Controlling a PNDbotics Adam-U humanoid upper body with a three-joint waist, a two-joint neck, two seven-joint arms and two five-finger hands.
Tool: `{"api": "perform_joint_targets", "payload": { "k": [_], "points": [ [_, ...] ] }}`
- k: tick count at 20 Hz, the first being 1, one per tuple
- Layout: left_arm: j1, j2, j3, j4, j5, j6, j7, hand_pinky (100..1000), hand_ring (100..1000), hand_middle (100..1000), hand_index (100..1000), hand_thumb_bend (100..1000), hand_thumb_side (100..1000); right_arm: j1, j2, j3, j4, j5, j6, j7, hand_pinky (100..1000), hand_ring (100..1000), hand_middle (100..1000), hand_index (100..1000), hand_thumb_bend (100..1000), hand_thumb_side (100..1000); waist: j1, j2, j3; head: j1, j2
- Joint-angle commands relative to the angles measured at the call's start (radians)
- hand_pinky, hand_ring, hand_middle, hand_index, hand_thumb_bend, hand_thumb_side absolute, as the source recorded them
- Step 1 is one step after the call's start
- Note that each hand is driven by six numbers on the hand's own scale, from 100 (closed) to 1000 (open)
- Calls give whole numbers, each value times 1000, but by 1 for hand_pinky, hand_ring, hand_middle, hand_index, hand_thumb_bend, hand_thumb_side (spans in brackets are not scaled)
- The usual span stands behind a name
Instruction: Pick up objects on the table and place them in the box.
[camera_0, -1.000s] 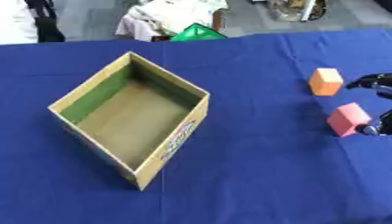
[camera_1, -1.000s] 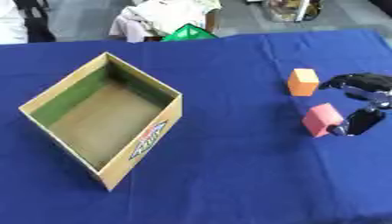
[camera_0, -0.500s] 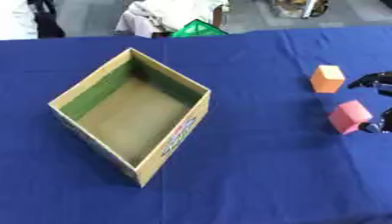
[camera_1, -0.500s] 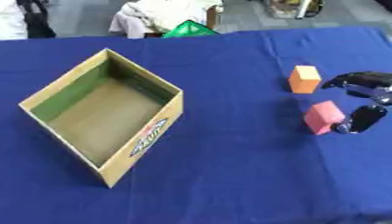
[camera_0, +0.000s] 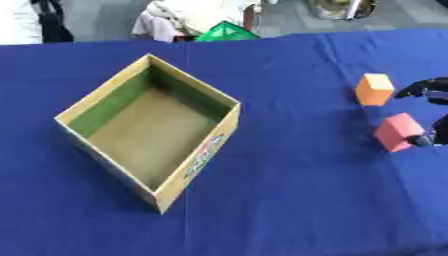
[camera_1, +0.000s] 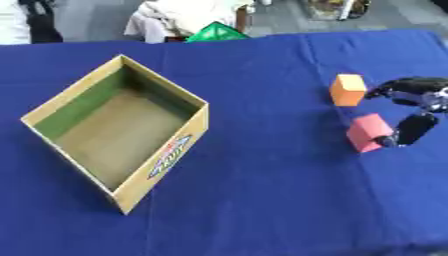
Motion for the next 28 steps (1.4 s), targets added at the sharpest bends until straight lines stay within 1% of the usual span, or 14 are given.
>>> {"api": "perform_joint_targets", "payload": {
  "k": [1, 7, 11, 12, 13, 14, 15, 16, 18, 20, 22, 24, 28],
  "points": [
    [-12, 20, 3, -15, 2, -1, -5, 846, 678, 726, 869, 560, 963, -11, -48, 4, 15, -5, -4, 15, 898, 941, 924, 963, 390, 223, 0, -10, 2, -3, -3],
    [-12, 19, 3, -15, 3, -1, -5, 846, 678, 726, 869, 557, 963, -13, -53, 12, 37, 11, -5, 36, 899, 944, 922, 958, 375, 216, -1, -9, 3, 1, -3],
    [-14, 18, 3, -15, 3, -1, -5, 846, 678, 726, 869, 558, 963, -19, -54, 15, 44, 12, -7, 44, 887, 927, 887, 934, 343, 233, -1, -9, 5, 1, -5],
    [-14, 18, 2, -15, 4, -1, -5, 846, 678, 726, 869, 557, 963, -21, -53, 15, 43, 9, -9, 41, 868, 905, 846, 913, 315, 246, 0, -9, 5, 1, -5],
    [-15, 18, 2, -15, 4, 0, -5, 846, 678, 726, 869, 558, 963, -24, -52, 14, 40, 5, -11, 33, 860, 895, 826, 903, 305, 255, 0, -8, 5, 1, -6],
    [-15, 18, 2, -15, 4, 0, -5, 845, 678, 726, 869, 558, 963, -26, -51, 12, 36, 2, -13, 23, 846, 874, 781, 876, 293, 269, 0, -8, 6, 1, -6],
    [-15, 18, 2, -15, 4, 0, -5, 846, 678, 726, 869, 558, 963, -29, -49, 9, 30, -1, -16, 10, 838, 861, 759, 858, 280, 283, 0, -8, 6, 1, -6],
    [-15, 17, 2, -15, 4, 0, -5, 846, 678, 726, 869, 558, 963, -31, -47, 6, 25, -5, -20, -5, 816, 825, 704, 799, 238, 305, 0, -8, 6, 2, -6],
    [-16, 16, 1, -15, 5, 0, -6, 846, 678, 726, 869, 557, 963, -32, -45, 3, 16, -16, -26, -51, 799, 792, 644, 750, 227, 324, -1, -8, 6, 2, -5],
    [-16, 16, 1, -15, 5, 0, -6, 846, 678, 726, 869, 557, 963, -32, -45, 1, 12, -11, -31, -98, 782, 765, 592, 703, 210, 320, -1, -9, 7, 2, -5],
    [-16, 16, 1, -15, 5, 0, -6, 846, 678, 726, 869, 558, 962, -32, -43, -1, 11, -7, -36, -131, 772, 747, 555, 666, 181, 313, -1, -10, 8, 3, -6],
    [-17, 16, 2, -15, 5, 0, -6, 845, 679, 726, 869, 559, 962, -34, -41, -5, 7, -5, -41, -143, 762, 734, 524, 633, 161, 289, -2, -10, 9, 5, -6],
    [-17, 16, 2, -15, 4, -1, -5, 846, 679, 726, 869, 559, 961, -48, -38, -28, -40, -18, -46, -143, 752, 721, 513, 624, 130, 305, -2, -11, 8, 8, -7]
  ]
}}
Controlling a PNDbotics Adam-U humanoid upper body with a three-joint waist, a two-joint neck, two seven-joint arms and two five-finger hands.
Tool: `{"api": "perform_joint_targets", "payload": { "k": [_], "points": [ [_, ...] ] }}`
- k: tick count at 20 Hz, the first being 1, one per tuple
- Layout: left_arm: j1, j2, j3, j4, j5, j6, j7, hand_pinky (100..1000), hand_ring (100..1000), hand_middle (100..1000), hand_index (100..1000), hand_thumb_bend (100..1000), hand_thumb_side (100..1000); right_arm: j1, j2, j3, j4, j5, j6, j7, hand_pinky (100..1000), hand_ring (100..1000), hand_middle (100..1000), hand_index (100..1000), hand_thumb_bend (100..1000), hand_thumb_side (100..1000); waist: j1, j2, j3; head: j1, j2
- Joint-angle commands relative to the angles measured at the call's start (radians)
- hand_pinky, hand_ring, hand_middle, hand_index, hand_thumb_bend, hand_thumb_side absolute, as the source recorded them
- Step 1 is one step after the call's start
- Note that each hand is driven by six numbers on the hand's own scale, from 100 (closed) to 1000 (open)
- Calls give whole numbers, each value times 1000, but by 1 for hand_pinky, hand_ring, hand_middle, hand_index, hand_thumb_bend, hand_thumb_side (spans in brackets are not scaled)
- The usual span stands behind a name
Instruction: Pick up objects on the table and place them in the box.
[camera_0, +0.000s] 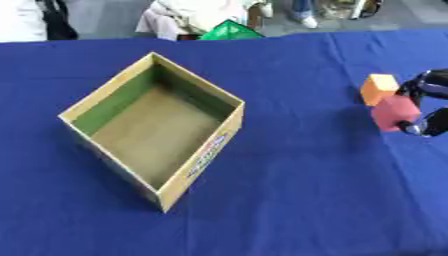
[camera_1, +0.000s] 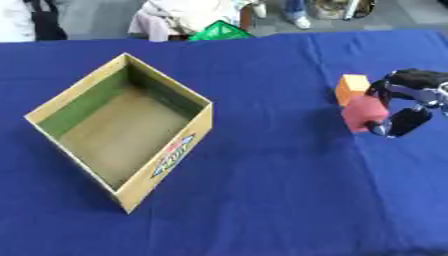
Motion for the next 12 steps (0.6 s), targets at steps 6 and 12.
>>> {"api": "perform_joint_targets", "payload": {
  "k": [6, 12],
  "points": [
    [-14, 17, 3, -15, 1, -2, -2, 845, 679, 727, 868, 559, 960, -51, -43, -63, -185, -42, -21, -15, 740, 713, 521, 631, 118, 309, -4, -15, 0, 5, -5],
    [-18, 14, -1, -15, 4, -1, -5, 845, 679, 727, 867, 561, 960, -122, -76, -17, -373, -72, -60, -32, 683, 673, 526, 636, 111, 357, -6, -17, 9, -3, -4]
  ]
}}
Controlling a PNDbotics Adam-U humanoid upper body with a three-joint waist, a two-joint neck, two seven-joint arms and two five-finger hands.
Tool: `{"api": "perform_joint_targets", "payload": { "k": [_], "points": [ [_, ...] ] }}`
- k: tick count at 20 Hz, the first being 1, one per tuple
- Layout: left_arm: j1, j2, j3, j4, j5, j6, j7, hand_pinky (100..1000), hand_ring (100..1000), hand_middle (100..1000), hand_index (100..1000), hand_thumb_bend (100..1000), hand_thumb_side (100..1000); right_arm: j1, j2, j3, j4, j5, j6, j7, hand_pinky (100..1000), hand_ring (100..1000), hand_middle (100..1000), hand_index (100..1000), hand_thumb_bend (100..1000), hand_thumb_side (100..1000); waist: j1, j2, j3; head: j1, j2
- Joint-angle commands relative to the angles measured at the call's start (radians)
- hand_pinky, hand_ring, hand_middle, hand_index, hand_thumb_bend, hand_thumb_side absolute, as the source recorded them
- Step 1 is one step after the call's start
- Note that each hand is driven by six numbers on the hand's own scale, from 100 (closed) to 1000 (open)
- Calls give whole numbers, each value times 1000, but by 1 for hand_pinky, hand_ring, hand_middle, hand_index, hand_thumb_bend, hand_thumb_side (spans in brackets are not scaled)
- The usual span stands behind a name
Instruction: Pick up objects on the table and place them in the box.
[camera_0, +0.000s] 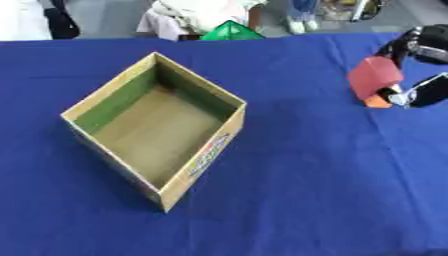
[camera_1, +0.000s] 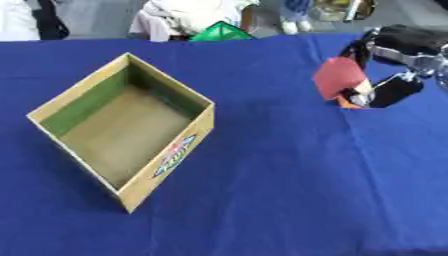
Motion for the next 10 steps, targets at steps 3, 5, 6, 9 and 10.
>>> {"api": "perform_joint_targets", "payload": {
  "k": [3, 5, 6, 9, 10],
  "points": [
    [-19, 12, -5, -15, 7, 0, -9, 845, 679, 727, 867, 560, 960, -108, -69, 65, -103, -30, -43, 8, 660, 662, 529, 640, 117, 301, -1, -17, 12, -19, -3],
    [-21, 10, -7, -15, 10, 0, -12, 846, 679, 727, 867, 560, 960, -178, -63, 109, -106, -42, -70, 25, 653, 654, 529, 639, 119, 299, -1, -18, 19, -26, 0],
    [-22, 10, -9, -15, 11, 1, -14, 846, 679, 727, 867, 560, 960, -216, -55, 131, -107, -47, -78, 37, 651, 653, 529, 639, 119, 298, -1, -18, 21, -28, 1],
    [-22, 9, -8, -15, 13, 1, -16, 846, 679, 727, 867, 560, 960, -267, -42, 161, -107, -52, -80, 60, 651, 653, 529, 639, 119, 298, -1, -19, 22, -28, 1],
    [-22, 9, -8, -15, 13, 0, -16, 846, 679, 727, 867, 560, 960, -272, -41, 163, -107, -52, -80, 63, 651, 653, 529, 639, 119, 298, -1, -19, 22, -27, 1]
  ]
}}
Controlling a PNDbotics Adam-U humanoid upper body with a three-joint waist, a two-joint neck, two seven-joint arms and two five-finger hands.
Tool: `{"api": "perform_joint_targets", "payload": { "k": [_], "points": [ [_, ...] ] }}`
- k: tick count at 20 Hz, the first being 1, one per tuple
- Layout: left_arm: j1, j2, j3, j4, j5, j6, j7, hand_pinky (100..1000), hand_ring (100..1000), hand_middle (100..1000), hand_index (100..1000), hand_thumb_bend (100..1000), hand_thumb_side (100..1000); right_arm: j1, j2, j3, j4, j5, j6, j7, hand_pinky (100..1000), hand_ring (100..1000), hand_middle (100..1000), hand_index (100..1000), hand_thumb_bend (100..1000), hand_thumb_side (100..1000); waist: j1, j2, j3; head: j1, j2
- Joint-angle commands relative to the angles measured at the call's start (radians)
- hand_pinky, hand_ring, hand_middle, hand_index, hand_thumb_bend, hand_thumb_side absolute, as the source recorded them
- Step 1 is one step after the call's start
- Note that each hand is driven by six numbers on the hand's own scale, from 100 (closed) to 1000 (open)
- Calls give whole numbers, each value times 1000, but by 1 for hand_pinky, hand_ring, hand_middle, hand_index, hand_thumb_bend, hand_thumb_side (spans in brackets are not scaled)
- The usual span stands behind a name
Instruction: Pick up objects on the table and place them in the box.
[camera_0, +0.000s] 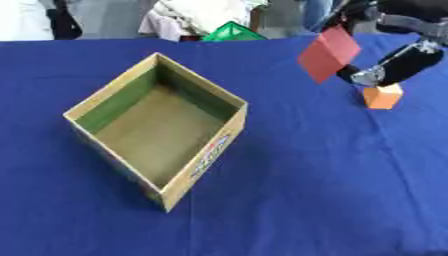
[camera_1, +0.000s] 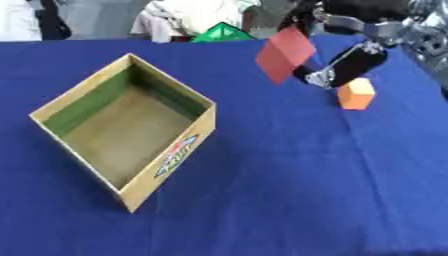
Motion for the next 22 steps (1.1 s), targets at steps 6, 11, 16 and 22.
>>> {"api": "perform_joint_targets", "payload": {
  "k": [6, 11, 16, 22],
  "points": [
    [-29, -1, -21, -15, 23, 5, -27, 846, 679, 727, 866, 560, 961, -130, 87, 88, -15, -11, -34, 26, 617, 629, 521, 632, 100, 314, 0, -19, 56, -45, -1],
    [-31, -8, -23, -15, 30, 6, -33, 846, 679, 728, 865, 561, 962, -248, 205, 163, -12, 41, 10, 96, 608, 621, 516, 630, 100, 323, -2, -21, 65, -45, -5],
    [-36, -13, -25, -15, 34, 6, -36, 846, 679, 728, 865, 562, 960, -364, 321, 214, 43, 86, 36, 156, 603, 617, 514, 629, 100, 327, 0, -21, 72, -53, 1],
    [-44, -19, -29, -15, 40, 6, -42, 846, 680, 728, 865, 563, 959, -503, 461, 284, 176, 124, 52, 233, 603, 618, 515, 632, 100, 367, 1, -22, 78, -72, 15]
  ]
}}
